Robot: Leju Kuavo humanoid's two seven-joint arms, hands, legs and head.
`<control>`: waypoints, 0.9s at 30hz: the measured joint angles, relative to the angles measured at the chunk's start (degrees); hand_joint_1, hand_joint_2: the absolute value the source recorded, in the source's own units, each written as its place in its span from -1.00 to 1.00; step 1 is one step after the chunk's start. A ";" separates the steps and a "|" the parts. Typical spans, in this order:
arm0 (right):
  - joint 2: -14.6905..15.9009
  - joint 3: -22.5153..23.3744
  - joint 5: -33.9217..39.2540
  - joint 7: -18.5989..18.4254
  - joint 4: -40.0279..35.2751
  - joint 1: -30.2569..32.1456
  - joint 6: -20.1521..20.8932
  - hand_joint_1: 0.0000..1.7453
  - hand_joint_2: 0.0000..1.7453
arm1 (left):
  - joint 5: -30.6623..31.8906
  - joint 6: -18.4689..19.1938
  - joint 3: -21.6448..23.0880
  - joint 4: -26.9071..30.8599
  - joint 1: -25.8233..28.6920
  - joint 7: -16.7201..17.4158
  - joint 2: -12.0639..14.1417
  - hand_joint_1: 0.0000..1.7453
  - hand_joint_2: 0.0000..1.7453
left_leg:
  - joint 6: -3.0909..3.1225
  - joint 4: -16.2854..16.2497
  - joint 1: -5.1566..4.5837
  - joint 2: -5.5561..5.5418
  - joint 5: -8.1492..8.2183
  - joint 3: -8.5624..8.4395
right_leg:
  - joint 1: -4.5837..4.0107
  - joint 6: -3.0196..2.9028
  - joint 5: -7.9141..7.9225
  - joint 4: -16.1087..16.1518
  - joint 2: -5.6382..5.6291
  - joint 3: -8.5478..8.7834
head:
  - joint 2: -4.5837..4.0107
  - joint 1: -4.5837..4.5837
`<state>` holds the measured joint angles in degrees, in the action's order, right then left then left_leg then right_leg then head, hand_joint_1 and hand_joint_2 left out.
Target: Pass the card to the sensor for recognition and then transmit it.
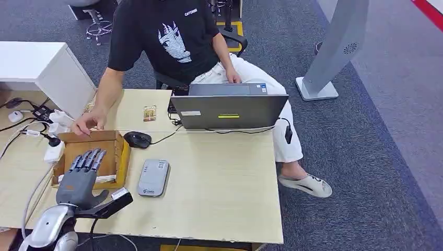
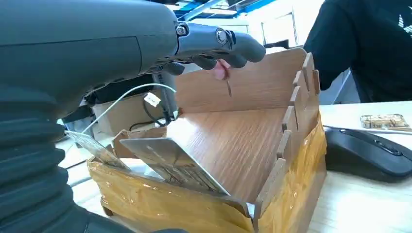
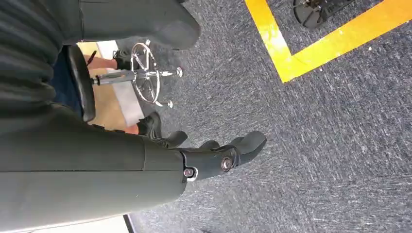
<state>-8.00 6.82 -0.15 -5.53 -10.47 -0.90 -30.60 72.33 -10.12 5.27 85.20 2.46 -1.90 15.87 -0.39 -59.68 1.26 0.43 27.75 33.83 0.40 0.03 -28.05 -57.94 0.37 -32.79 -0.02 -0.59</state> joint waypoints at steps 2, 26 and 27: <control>0.00 0.02 -0.02 0.00 0.00 0.00 0.00 -1.00 1.00 | 0.59 0.42 0.02 0.00 -0.05 0.70 0.07 -0.74 1.00 | 0.00 0.00 0.00 0.00 0.00 0.00 | 0.00 0.00 0.00 0.00 0.00 -0.01 | 0.00 0.00; 0.00 0.81 -0.31 0.00 0.00 0.00 -0.02 -1.00 1.00 | 1.62 1.14 0.30 0.00 -0.84 1.86 0.57 1.00 1.00 | 0.01 0.00 0.00 0.00 0.01 0.01 | 0.00 0.00 0.00 0.00 0.00 -0.01 | 0.00 0.00; 0.00 0.83 -0.31 0.00 0.00 0.00 -0.02 -1.00 1.00 | 1.62 1.16 0.44 0.00 -0.85 1.84 0.57 1.00 1.00 | 0.01 0.00 0.00 0.00 0.01 0.01 | 0.00 0.00 0.00 0.00 0.00 -0.01 | 0.00 0.00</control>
<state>-8.00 7.65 -0.46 -5.53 -10.47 -0.90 -30.62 73.94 -8.96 5.71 85.20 1.61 -0.07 16.44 -0.38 -59.68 1.26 0.43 27.75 33.84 0.40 0.03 -28.05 -57.94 0.37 -32.80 -0.02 -0.59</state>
